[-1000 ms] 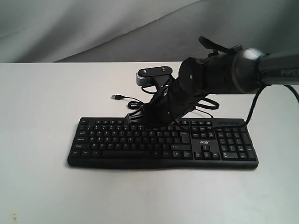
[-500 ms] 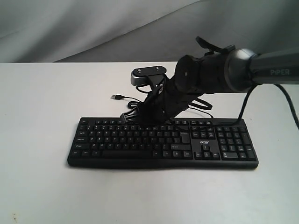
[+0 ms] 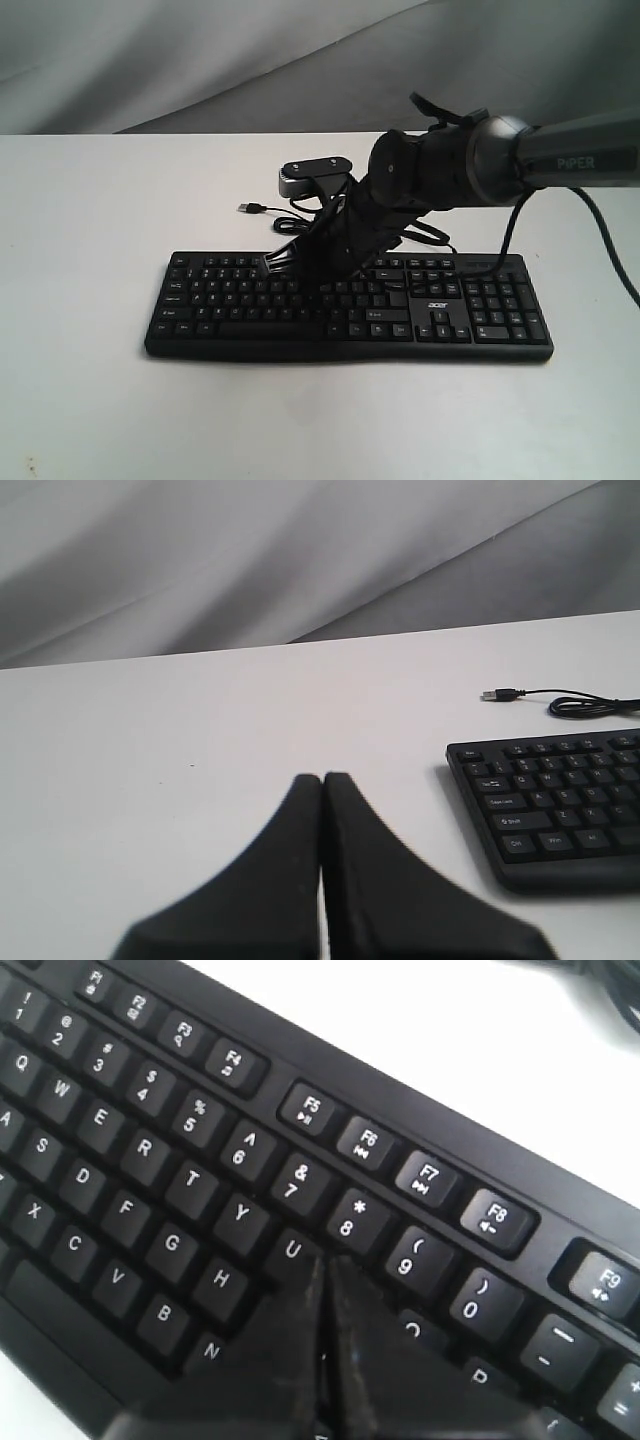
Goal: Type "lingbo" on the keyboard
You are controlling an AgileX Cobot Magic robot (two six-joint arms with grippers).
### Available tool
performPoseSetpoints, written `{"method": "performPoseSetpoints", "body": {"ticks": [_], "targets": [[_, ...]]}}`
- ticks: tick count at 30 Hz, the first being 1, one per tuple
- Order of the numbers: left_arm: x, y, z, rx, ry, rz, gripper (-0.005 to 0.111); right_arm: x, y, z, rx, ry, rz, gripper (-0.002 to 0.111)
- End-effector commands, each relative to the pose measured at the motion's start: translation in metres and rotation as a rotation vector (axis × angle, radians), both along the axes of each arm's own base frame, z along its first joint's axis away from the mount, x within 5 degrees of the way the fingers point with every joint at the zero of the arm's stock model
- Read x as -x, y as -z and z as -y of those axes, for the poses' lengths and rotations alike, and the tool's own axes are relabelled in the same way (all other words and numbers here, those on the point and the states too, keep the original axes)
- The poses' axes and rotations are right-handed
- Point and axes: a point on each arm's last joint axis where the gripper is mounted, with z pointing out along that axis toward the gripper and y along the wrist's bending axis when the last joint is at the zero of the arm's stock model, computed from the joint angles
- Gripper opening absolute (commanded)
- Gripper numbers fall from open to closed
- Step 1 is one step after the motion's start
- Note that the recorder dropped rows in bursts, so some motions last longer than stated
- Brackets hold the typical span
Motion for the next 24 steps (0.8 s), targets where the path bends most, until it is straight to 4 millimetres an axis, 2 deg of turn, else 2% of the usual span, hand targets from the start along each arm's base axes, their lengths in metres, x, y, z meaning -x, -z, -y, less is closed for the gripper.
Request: {"method": "performPoseSetpoints", "body": {"ticks": [1, 19, 24], "targets": [[0.0, 0.001, 0.0, 0.011, -0.002, 0.005, 0.001, -0.005, -0.004, 0.001, -0.015, -0.002, 0.036, 0.0], [0.0, 0.001, 0.0, 0.011, -0.002, 0.005, 0.001, -0.007, -0.004, 0.001, -0.021, 0.005, 0.049, 0.0], [0.0, 0.001, 0.0, 0.011, -0.002, 0.005, 0.001, -0.006, 0.006, 0.001, -0.005, 0.002, 0.021, 0.0]]}}
